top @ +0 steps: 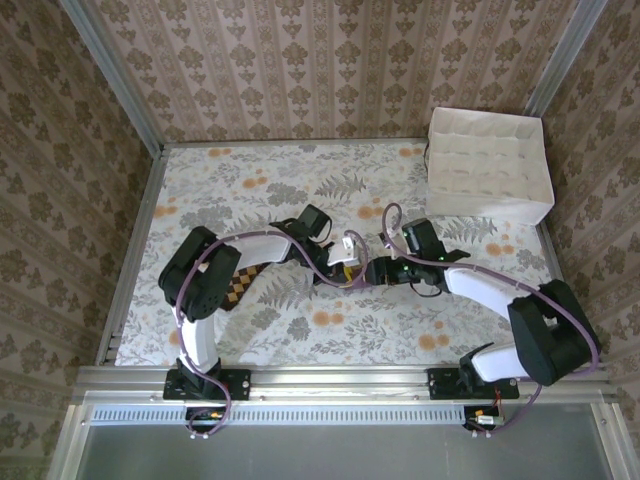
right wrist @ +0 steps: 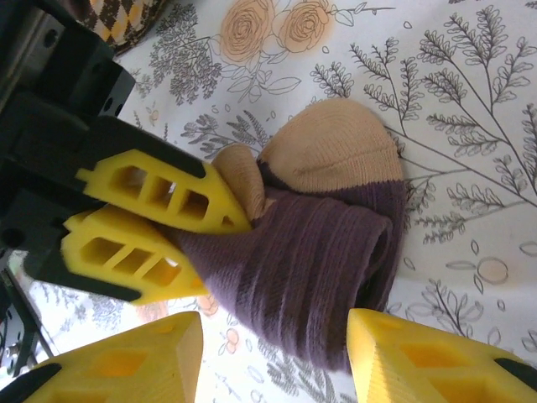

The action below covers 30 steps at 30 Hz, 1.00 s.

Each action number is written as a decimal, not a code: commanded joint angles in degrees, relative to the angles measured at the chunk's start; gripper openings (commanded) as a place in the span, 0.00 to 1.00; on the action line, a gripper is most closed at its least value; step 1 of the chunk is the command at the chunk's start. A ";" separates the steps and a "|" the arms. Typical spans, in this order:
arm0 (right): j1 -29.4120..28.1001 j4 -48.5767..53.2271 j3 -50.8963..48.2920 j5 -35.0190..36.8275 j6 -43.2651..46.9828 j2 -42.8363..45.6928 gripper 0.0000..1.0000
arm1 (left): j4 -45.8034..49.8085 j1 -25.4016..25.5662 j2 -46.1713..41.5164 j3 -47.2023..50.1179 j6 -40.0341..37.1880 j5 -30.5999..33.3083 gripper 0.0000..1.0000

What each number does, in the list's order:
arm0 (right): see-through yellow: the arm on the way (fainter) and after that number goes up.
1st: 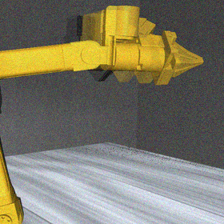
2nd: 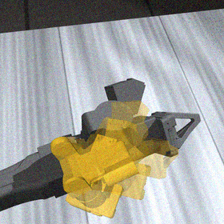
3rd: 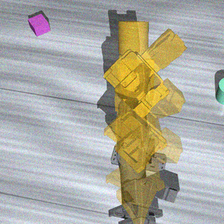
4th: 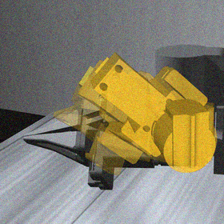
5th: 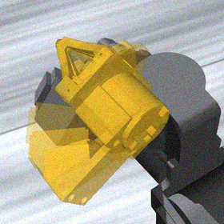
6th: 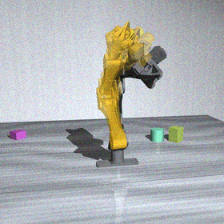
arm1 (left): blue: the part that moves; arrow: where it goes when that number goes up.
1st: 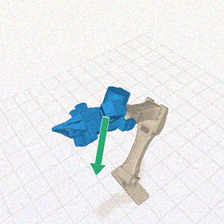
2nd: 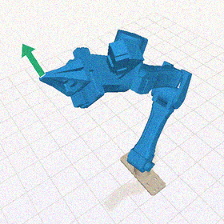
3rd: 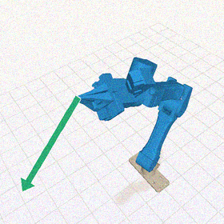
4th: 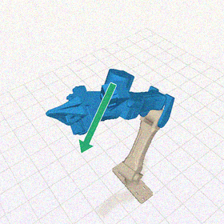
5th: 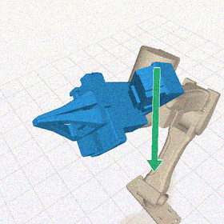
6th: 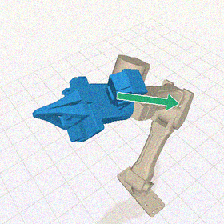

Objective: Roll the socks

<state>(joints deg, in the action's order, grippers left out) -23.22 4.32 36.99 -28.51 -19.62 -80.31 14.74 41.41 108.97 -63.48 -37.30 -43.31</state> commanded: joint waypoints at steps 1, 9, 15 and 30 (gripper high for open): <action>-0.81 -3.82 1.18 -1.02 1.15 -3.24 0.50 | 8.36 -0.88 3.77 1.35 2.73 -2.07 0.00; -1.69 -3.11 4.89 -1.42 0.86 -12.16 0.48 | 8.37 -1.13 4.47 1.41 2.56 -2.00 0.00; -1.91 1.52 8.06 1.04 -2.15 -19.02 0.27 | 6.30 -0.57 2.84 3.04 2.84 1.32 0.11; -1.91 9.29 8.34 6.08 -3.77 -23.56 0.10 | -13.04 5.19 -16.20 16.80 2.76 23.65 0.44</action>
<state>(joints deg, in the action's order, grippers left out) -24.49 5.19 47.37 -34.30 -22.72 -98.48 2.79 45.36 96.64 -50.15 -34.06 -24.99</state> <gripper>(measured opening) 0.152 0.428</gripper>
